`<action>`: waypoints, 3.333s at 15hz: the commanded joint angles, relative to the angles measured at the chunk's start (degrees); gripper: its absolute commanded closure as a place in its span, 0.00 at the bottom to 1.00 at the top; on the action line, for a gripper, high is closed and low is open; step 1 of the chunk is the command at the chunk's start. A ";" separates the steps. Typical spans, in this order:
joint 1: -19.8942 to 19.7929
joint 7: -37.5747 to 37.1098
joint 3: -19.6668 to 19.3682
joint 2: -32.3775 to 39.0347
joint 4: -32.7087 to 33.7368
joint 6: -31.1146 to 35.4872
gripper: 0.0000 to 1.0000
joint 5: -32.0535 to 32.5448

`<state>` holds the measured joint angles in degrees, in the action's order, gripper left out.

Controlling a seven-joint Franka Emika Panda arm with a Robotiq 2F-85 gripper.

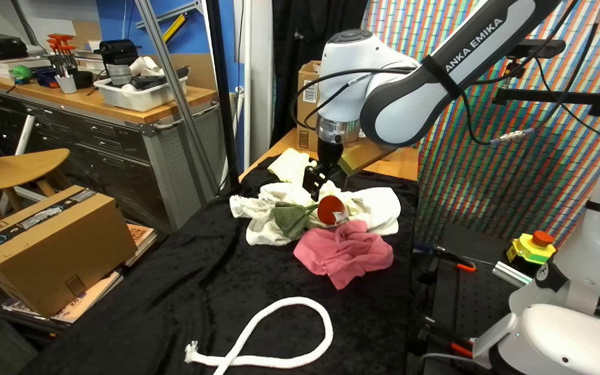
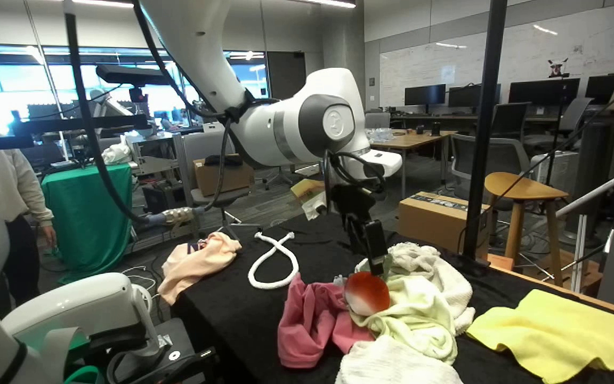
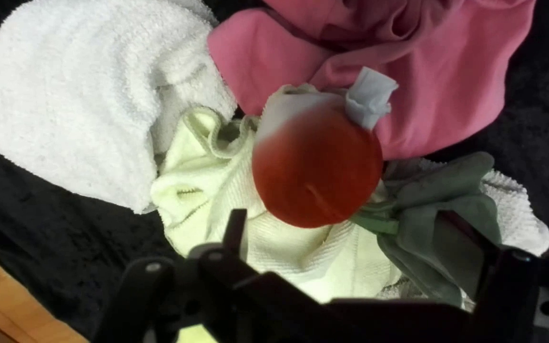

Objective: Pile up all the things on the table on the white shirt

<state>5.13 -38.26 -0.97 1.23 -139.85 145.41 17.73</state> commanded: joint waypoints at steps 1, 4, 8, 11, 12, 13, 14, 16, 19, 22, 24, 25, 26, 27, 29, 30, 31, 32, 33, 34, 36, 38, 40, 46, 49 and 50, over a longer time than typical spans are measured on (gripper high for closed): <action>-1.29 -2.28 0.77 -2.03 1.16 -0.02 0.00 0.55; -3.35 0.60 -0.54 -0.31 5.29 -0.14 0.00 0.49; -7.41 6.82 -3.60 3.71 13.49 -0.58 0.00 0.23; -9.40 13.51 -5.63 8.34 20.26 -0.48 0.00 -1.31; -9.77 15.38 -6.12 10.38 22.72 -0.54 0.00 -1.53; -10.06 17.58 -6.45 12.47 25.19 -0.73 0.00 -2.04; -10.28 19.48 -6.66 14.27 27.40 -1.00 0.00 -2.67; -10.53 23.34 -6.51 18.18 31.85 -1.68 0.00 -4.55; -10.10 26.84 -6.30 23.67 37.78 -2.73 0.00 -5.76; -9.50 29.35 -5.96 29.19 43.63 -4.69 0.00 -6.12; -9.01 30.09 -5.99 32.11 46.95 -6.31 0.00 -5.85; -8.70 30.30 -6.07 33.88 48.79 -7.01 0.00 -5.65; -8.57 30.77 -6.03 35.44 50.54 -7.81 0.00 -5.66; -8.60 31.33 -5.90 36.87 52.22 -8.70 0.00 -5.91; -8.73 32.11 -5.73 39.75 55.46 -10.26 0.00 -6.32; -8.98 32.78 -5.50 40.78 56.71 -10.78 0.00 -6.61; -9.26 33.36 -5.32 41.91 58.01 -11.21 0.00 -6.97; -9.72 34.16 -4.93 42.79 59.03 -11.41 0.00 -7.66; -10.55 35.42 -4.17 43.85 59.89 -10.12 0.00 -8.85; -11.13 35.86 -3.70 44.80 60.79 -9.48 0.00 -10.10; -12.28 36.93 -2.74 46.33 61.94 -8.77 0.00 -12.65; -13.28 37.90 -2.12 47.81 63.08 -9.09 0.00 -14.67; -13.93 38.67 -1.82 49.01 63.54 -8.96 0.00 -15.80; -13.84 39.38 -2.05 51.76 65.16 -8.80 0.00 -15.84; -13.37 39.06 -2.32 52.42 66.14 -8.50 0.00 -15.45; -13.24 38.94 -2.46 52.69 66.66 -8.41 0.00 -15.33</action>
<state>-8.33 -0.36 -3.24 52.03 -76.74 136.53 3.01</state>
